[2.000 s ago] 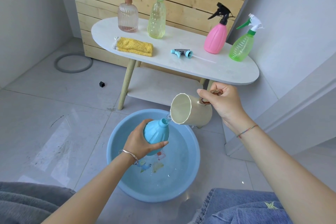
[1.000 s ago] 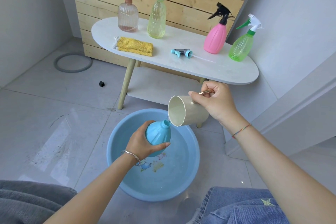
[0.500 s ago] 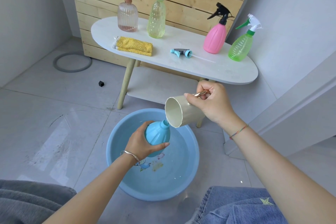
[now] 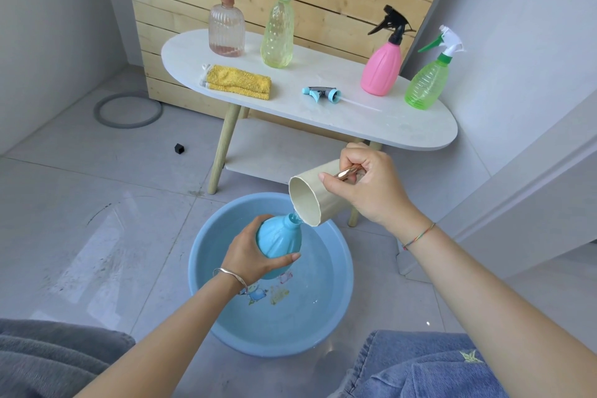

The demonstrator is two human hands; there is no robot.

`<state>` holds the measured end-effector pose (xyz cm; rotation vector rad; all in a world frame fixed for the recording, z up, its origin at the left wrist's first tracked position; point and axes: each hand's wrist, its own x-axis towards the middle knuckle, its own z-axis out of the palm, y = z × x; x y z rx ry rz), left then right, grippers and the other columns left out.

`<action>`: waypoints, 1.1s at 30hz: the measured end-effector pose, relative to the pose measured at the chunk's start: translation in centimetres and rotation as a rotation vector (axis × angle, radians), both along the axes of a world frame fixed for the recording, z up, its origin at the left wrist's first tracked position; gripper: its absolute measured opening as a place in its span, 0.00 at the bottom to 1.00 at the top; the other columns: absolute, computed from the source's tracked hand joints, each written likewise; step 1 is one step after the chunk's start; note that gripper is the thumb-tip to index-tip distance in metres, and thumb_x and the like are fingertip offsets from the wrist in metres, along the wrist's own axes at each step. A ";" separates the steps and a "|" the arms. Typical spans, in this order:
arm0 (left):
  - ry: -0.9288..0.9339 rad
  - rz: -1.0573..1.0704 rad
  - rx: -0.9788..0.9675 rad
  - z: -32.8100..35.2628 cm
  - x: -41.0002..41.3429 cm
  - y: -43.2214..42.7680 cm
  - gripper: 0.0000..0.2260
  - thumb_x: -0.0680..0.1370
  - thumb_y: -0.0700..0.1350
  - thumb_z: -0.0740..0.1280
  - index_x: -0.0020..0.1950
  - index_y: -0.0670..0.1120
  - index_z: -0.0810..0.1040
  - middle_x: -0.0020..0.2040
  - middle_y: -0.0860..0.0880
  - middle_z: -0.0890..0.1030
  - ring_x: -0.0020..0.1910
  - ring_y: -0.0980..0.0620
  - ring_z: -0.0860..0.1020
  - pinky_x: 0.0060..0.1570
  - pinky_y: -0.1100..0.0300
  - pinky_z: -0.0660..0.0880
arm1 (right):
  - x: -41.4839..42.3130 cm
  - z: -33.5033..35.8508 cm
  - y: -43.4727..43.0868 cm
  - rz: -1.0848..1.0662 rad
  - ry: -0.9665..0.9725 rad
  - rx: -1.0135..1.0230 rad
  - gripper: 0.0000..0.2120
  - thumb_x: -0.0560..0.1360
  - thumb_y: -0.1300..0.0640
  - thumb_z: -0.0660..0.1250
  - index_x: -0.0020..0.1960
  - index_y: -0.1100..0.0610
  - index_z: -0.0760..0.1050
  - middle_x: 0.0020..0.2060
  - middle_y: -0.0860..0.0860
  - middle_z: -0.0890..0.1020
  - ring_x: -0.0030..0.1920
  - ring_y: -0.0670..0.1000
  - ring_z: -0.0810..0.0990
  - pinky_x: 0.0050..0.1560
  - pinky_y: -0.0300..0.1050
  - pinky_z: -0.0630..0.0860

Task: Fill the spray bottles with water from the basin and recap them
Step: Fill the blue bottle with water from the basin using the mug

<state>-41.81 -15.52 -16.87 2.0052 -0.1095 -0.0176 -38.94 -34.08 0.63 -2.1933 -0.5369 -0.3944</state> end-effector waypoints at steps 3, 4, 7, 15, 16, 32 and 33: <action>0.000 0.010 -0.004 -0.1 0.1 0.0 0.33 0.59 0.64 0.78 0.59 0.57 0.71 0.49 0.63 0.77 0.48 0.63 0.77 0.46 0.64 0.76 | -0.1 0.0 0.2 0.016 -0.062 -0.049 0.21 0.65 0.56 0.73 0.28 0.49 0.58 0.26 0.45 0.64 0.33 0.48 0.63 0.34 0.40 0.59; 0.003 0.012 -0.009 -0.2 0.1 0.0 0.33 0.59 0.63 0.78 0.59 0.56 0.71 0.49 0.62 0.77 0.48 0.63 0.77 0.46 0.65 0.76 | -0.1 0.0 0.2 0.027 -0.078 -0.059 0.21 0.65 0.57 0.73 0.29 0.50 0.59 0.26 0.45 0.64 0.33 0.49 0.63 0.34 0.39 0.59; 0.014 0.013 -0.014 -0.2 0.0 0.0 0.34 0.59 0.63 0.78 0.60 0.57 0.70 0.50 0.62 0.77 0.48 0.63 0.76 0.45 0.66 0.75 | 0.0 -0.1 0.3 0.044 -0.109 -0.070 0.19 0.65 0.57 0.73 0.29 0.54 0.61 0.26 0.48 0.64 0.33 0.53 0.63 0.36 0.34 0.59; 0.028 0.015 -0.008 -0.5 0.0 0.1 0.35 0.58 0.65 0.77 0.60 0.57 0.70 0.51 0.62 0.77 0.49 0.61 0.77 0.46 0.65 0.76 | -0.1 -0.5 0.5 0.014 -0.092 -0.032 0.20 0.66 0.57 0.72 0.29 0.54 0.60 0.27 0.46 0.62 0.33 0.51 0.62 0.36 0.35 0.59; 0.032 0.018 -0.013 -0.6 0.0 0.1 0.36 0.58 0.66 0.77 0.61 0.57 0.70 0.51 0.62 0.77 0.50 0.60 0.77 0.46 0.64 0.76 | -0.1 -0.6 0.4 0.001 -0.067 -0.004 0.20 0.66 0.57 0.72 0.28 0.53 0.60 0.27 0.45 0.62 0.32 0.49 0.62 0.35 0.38 0.59; 0.087 0.106 -0.126 -1.6 0.7 1.3 0.35 0.56 0.66 0.76 0.59 0.59 0.70 0.52 0.60 0.78 0.51 0.59 0.78 0.46 0.67 0.75 | 2.4 -14.6 -2.2 -0.623 0.648 0.515 0.24 0.73 0.59 0.71 0.28 0.52 0.57 0.20 0.44 0.61 0.24 0.44 0.58 0.23 0.35 0.54; 0.089 0.114 -0.128 -1.7 0.8 1.4 0.35 0.56 0.66 0.76 0.59 0.60 0.70 0.52 0.59 0.78 0.51 0.60 0.78 0.46 0.67 0.75 | 2.0 -16.0 -1.9 -0.605 0.687 0.454 0.24 0.73 0.58 0.70 0.27 0.52 0.57 0.18 0.43 0.62 0.22 0.43 0.59 0.24 0.36 0.55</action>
